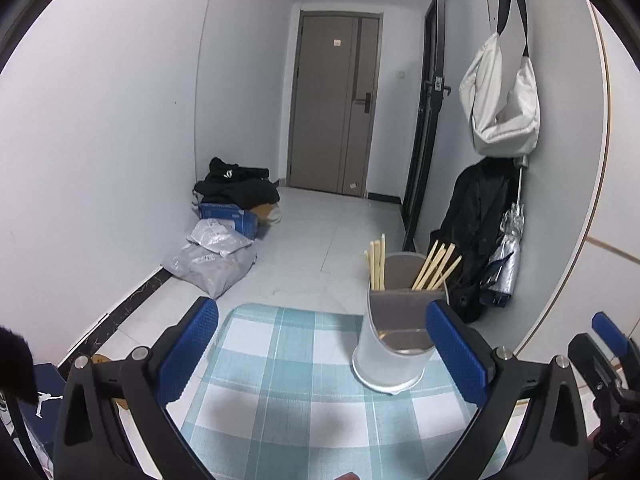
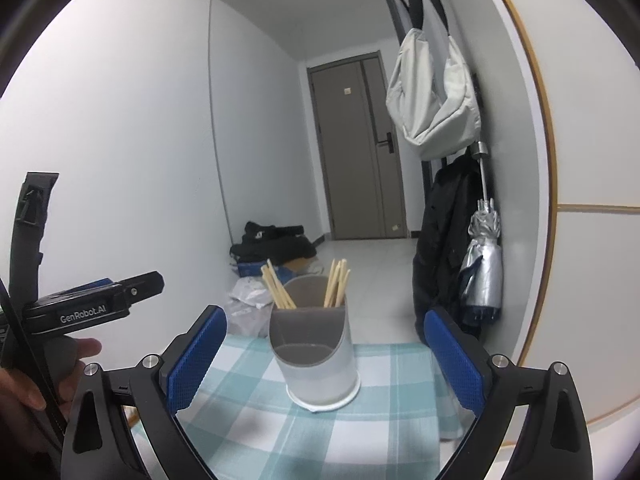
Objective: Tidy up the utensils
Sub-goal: 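Raise both grippers away from the utensil holder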
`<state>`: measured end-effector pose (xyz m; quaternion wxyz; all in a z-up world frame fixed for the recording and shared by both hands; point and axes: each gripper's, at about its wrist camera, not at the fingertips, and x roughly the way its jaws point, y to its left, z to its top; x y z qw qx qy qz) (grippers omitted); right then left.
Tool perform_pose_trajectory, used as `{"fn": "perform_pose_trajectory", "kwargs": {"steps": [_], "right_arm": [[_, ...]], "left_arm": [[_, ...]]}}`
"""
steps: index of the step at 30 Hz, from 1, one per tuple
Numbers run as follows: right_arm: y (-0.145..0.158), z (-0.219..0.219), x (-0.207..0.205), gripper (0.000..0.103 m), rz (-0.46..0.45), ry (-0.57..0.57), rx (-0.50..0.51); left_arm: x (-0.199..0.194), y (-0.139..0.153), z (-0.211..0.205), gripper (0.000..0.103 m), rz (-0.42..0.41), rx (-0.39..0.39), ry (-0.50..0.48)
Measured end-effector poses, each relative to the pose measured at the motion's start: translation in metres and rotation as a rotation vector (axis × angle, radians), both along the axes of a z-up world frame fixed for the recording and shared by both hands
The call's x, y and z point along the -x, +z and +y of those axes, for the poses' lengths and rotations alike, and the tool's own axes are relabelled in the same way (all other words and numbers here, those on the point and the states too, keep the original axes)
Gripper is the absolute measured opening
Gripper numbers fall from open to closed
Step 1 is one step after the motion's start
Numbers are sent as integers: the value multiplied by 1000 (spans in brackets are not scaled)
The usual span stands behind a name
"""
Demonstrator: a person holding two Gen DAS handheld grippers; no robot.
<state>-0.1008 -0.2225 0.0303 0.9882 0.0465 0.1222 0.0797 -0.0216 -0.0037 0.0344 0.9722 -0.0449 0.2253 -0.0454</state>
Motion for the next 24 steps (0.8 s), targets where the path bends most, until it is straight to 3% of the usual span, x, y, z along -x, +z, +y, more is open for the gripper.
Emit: {"fn": "perform_pose_trajectory", "kwargs": {"steps": [9,17,24], "right_arm": [[-9,-1,-6,100,34,-10,-3],[-11,2,-5,100,31,-11,12],[-11,2,-5,100,38,-20,18]], "left_arm": [[-5,-10,1,102,35,-1,-22],[3,-6,2,102,10,2,-24],[2,-10,3,102,51,30,-47]]}}
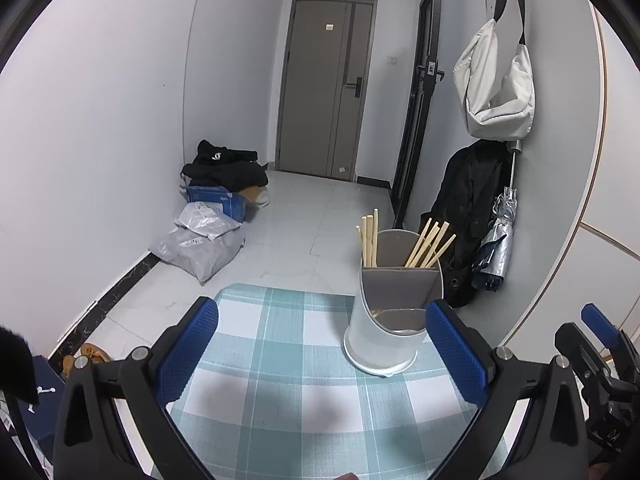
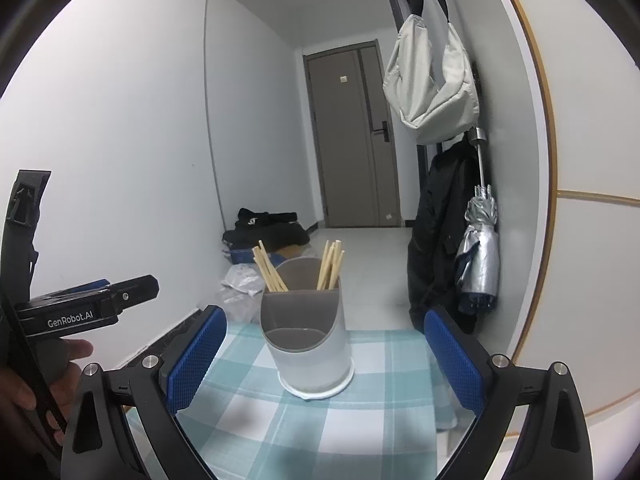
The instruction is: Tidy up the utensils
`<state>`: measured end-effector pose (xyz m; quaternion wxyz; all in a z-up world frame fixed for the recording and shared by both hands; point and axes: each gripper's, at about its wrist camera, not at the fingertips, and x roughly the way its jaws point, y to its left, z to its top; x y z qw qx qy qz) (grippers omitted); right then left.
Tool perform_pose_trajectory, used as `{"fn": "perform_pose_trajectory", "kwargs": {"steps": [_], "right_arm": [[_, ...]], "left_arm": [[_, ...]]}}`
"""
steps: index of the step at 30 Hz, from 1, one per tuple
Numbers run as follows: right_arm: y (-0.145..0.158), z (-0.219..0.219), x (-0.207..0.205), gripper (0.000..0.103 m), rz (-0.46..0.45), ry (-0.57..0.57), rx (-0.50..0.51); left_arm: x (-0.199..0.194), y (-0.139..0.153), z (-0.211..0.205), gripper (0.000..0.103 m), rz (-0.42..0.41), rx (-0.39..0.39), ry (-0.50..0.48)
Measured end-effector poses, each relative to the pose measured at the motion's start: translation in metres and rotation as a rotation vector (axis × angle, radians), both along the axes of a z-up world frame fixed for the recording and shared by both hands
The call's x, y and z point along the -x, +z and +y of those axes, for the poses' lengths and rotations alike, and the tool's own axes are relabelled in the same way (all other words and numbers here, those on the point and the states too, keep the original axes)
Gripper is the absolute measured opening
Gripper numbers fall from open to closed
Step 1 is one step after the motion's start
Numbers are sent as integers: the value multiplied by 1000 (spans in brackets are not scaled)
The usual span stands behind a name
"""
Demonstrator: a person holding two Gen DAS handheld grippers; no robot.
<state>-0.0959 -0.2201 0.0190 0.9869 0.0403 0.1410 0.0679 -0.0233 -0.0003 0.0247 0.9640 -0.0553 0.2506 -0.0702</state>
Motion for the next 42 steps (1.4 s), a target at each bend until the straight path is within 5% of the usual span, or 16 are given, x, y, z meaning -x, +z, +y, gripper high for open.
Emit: {"fn": "perform_pose_trajectory", "kwargs": {"steps": [14,42], "right_arm": [[-1,1,1,100,-2,-12,17],[-3,-5,-2,102,21,-36,0]], "left_arm": [[4,1,-5,102,-23,-47,10],[1,-1,-4,102,7,5,18]]}}
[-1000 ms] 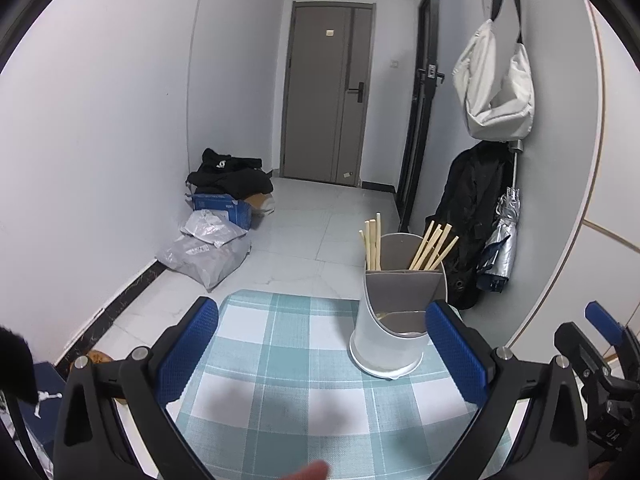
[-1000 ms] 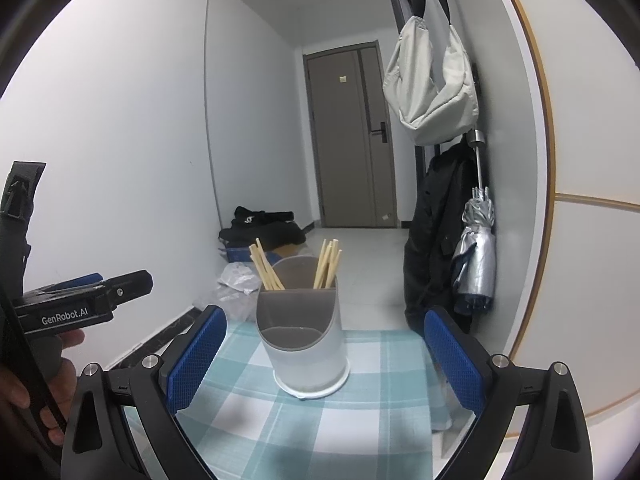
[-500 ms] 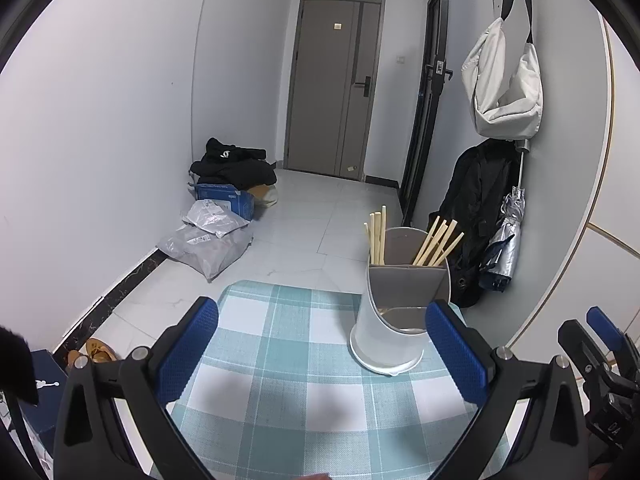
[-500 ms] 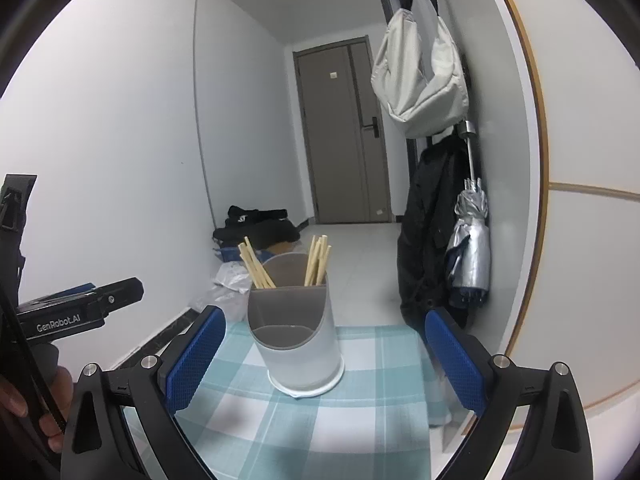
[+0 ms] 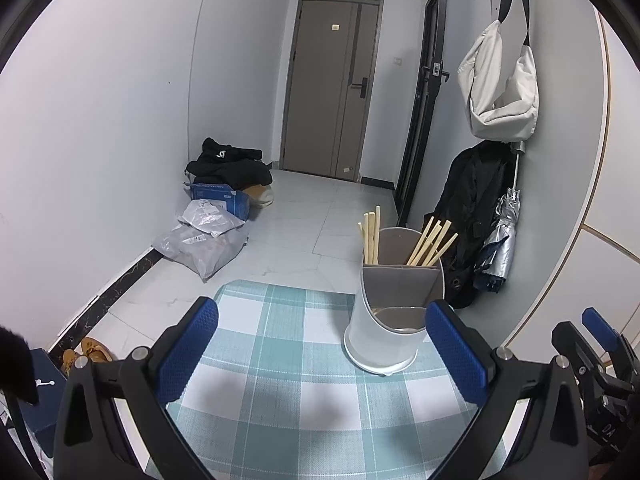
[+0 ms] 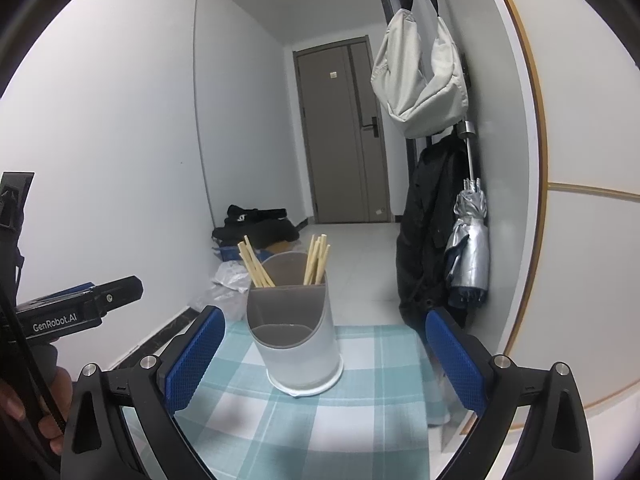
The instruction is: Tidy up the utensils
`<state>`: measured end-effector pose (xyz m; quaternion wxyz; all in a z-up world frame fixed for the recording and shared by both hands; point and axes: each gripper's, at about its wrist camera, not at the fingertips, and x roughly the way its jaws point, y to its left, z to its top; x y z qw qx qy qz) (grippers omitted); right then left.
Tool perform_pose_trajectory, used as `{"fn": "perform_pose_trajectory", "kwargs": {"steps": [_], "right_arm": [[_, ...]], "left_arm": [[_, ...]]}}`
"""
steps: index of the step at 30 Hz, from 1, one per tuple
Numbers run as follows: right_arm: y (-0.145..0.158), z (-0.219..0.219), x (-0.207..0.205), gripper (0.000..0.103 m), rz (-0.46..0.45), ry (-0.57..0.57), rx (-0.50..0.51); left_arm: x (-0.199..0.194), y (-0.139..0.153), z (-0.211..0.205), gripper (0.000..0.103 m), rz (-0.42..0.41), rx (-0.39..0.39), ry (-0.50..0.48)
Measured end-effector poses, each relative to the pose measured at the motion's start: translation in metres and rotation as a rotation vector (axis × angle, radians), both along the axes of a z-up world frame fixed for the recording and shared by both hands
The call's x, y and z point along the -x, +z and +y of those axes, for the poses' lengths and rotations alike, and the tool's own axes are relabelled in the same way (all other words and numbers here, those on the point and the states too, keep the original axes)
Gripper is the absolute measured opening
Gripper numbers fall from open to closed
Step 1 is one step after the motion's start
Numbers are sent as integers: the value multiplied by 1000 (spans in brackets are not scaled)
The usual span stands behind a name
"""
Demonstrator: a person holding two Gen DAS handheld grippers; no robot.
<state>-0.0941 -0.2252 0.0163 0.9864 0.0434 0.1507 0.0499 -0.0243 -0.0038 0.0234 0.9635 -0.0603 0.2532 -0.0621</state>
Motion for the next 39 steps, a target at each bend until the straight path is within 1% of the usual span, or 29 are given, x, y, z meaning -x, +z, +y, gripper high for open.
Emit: {"fn": "perform_pose_trajectory", "kwargs": {"steps": [4,13,35,39], "right_arm": [[0,0,1,102,-1,-2,4],[-1,0,0,102,4,-4,4],[-3,2,1,102,9,2,19],[-3,2,1,102,9,1,25]], "left_arm": [[-2,-1,3,102,10,19,8],[-2,0,4,102,11,23,10],[2,-1,-1,102,1,-13,2],[3,0,-2,102,-21,-26,14]]}}
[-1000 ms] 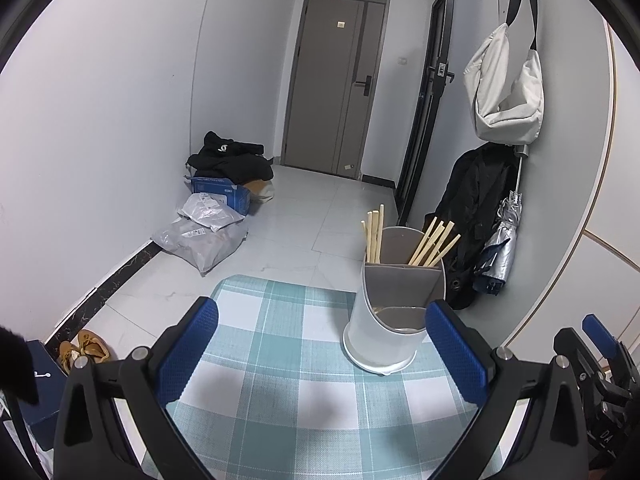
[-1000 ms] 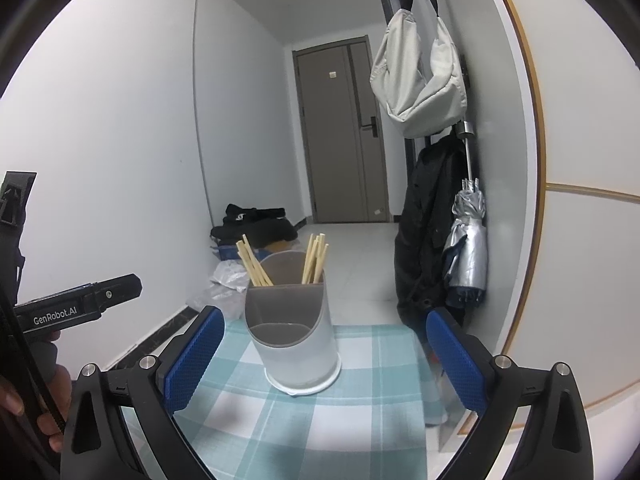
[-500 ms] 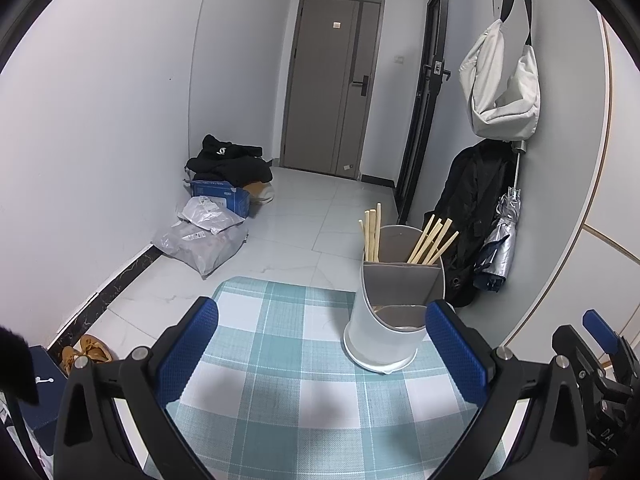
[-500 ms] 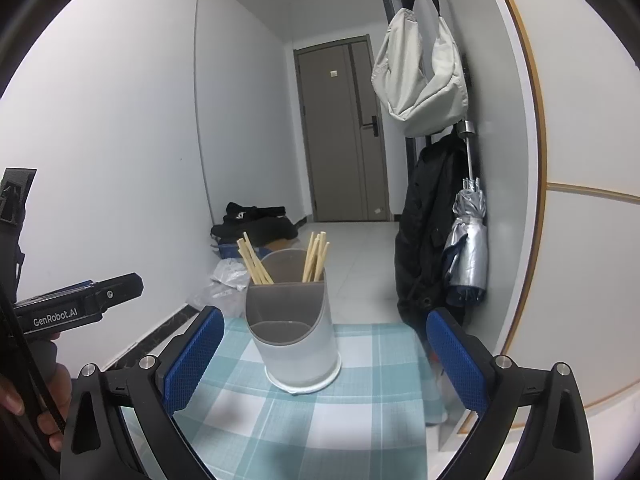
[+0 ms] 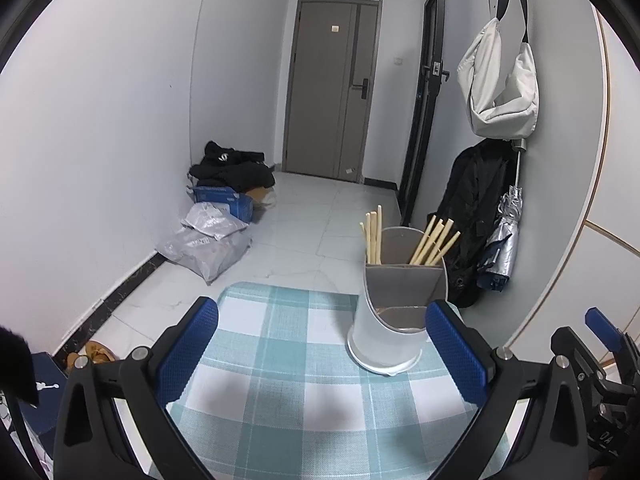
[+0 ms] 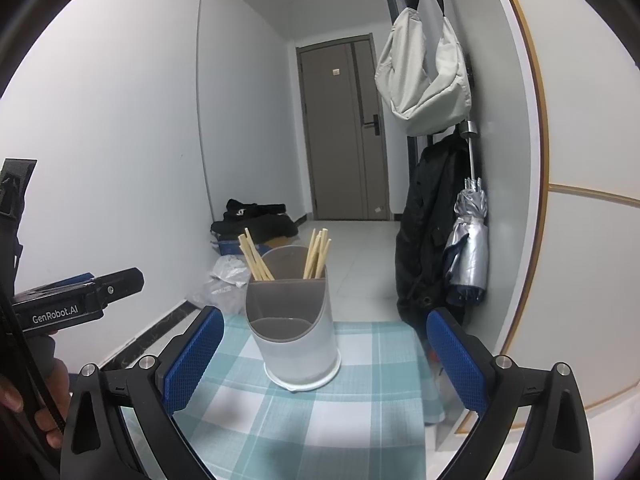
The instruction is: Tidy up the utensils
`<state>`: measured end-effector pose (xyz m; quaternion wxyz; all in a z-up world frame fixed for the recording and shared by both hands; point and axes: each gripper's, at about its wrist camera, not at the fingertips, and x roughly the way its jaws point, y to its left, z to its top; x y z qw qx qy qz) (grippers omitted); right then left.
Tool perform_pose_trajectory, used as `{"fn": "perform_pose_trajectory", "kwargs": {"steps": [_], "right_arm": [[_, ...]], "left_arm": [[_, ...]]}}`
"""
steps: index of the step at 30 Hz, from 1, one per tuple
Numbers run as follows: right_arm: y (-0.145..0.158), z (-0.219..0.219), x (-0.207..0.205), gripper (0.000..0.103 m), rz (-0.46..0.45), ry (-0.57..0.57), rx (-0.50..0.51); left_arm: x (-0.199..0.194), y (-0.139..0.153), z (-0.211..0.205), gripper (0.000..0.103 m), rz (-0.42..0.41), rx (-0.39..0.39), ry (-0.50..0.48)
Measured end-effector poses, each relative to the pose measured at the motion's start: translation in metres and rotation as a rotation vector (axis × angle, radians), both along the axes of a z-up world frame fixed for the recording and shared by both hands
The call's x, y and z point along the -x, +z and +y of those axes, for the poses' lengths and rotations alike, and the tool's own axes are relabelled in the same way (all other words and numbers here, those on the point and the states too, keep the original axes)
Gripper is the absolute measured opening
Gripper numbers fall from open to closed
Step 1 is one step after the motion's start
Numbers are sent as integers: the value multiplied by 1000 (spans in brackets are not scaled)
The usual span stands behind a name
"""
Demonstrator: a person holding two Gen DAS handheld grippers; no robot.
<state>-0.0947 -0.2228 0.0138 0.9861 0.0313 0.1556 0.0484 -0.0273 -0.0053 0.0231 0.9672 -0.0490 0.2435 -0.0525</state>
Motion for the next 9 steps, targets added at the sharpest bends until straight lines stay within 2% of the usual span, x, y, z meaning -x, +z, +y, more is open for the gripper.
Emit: {"fn": "perform_pose_trajectory", "kwargs": {"steps": [9], "right_arm": [[-3,1,-2,103,15,-1,3]], "left_arm": [[4,4,-3,102,-50,-21,9]]}}
